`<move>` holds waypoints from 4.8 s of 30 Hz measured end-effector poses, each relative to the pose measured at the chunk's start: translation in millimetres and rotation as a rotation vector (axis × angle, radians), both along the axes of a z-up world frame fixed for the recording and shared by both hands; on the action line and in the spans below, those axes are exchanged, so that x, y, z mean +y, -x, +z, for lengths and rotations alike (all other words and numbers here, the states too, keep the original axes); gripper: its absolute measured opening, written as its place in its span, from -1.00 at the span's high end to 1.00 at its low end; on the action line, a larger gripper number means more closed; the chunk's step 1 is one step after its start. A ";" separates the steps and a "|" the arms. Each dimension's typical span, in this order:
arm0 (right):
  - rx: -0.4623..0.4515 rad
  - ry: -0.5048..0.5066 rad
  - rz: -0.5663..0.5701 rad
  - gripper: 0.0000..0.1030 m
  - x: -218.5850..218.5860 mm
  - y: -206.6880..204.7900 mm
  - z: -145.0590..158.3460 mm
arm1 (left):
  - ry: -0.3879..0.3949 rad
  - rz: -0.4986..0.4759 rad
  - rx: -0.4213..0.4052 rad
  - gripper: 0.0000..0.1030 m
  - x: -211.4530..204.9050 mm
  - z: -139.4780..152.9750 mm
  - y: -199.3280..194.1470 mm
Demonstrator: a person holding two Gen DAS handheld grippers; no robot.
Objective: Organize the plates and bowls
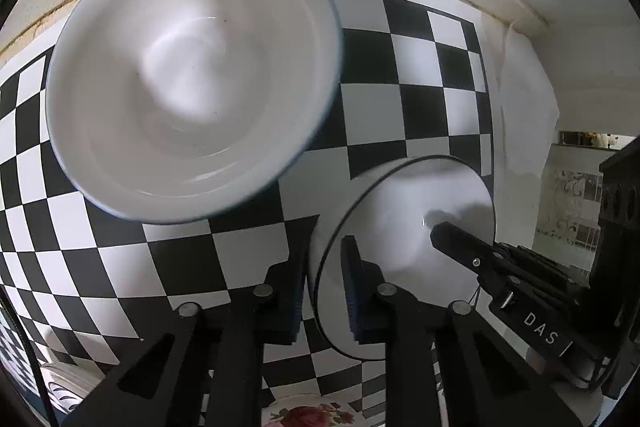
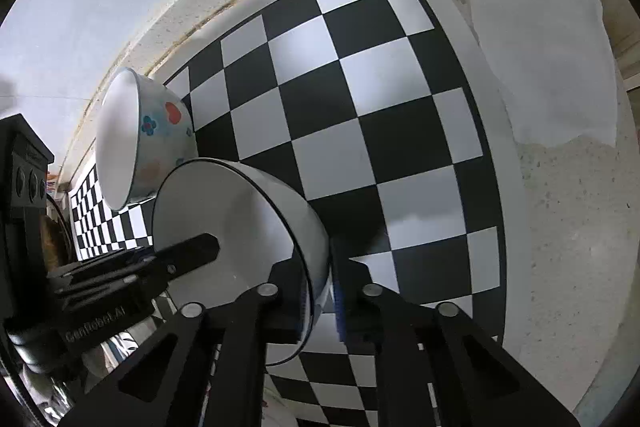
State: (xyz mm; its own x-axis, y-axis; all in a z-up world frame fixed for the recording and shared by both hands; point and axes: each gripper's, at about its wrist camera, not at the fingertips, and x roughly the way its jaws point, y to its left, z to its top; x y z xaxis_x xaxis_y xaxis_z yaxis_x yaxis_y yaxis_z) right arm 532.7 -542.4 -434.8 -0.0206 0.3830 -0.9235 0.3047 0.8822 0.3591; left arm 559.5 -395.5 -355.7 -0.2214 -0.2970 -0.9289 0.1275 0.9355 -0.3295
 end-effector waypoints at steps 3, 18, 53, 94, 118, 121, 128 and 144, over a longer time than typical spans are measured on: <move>-0.003 0.009 0.007 0.80 1.1 0.7 0.5 | -0.002 -0.001 -0.001 0.73 2.0 1.3 1.0; -0.065 -0.014 0.011 0.80 2.7 35.0 49.2 | -0.022 -0.092 -0.111 0.73 18.4 65.6 40.5; -0.059 -0.064 0.062 0.79 72.9 185.5 108.1 | -0.013 -0.134 -0.104 0.73 81.7 105.4 171.2; 0.056 0.016 0.143 0.69 91.5 173.7 77.0 | -0.065 -0.106 -0.029 0.73 88.2 73.9 172.5; -0.106 -0.042 0.072 0.12 68.2 -64.4 80.2 | 0.012 0.220 -0.022 0.60 123.8 58.8 -61.4; -0.079 -0.030 0.086 0.12 72.2 -87.2 60.9 | -0.013 0.215 0.001 0.60 118.7 41.1 -73.7; -0.006 -0.038 0.082 0.12 78.4 -112.5 19.6 | -0.029 0.202 0.044 0.60 115.2 11.4 -88.7; -0.017 -0.029 0.109 0.77 90.5 -113.6 5.1 | -0.032 0.178 -0.011 0.66 106.2 14.7 -84.2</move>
State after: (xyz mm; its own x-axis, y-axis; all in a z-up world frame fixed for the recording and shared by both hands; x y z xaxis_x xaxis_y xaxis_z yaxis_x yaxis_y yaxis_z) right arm 646.2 -451.9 -429.7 -0.0477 0.4057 -0.9128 0.2011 0.8990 0.3890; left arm 643.7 -289.3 -341.0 -0.1578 -0.3013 -0.9404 -0.0376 0.9534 -0.2992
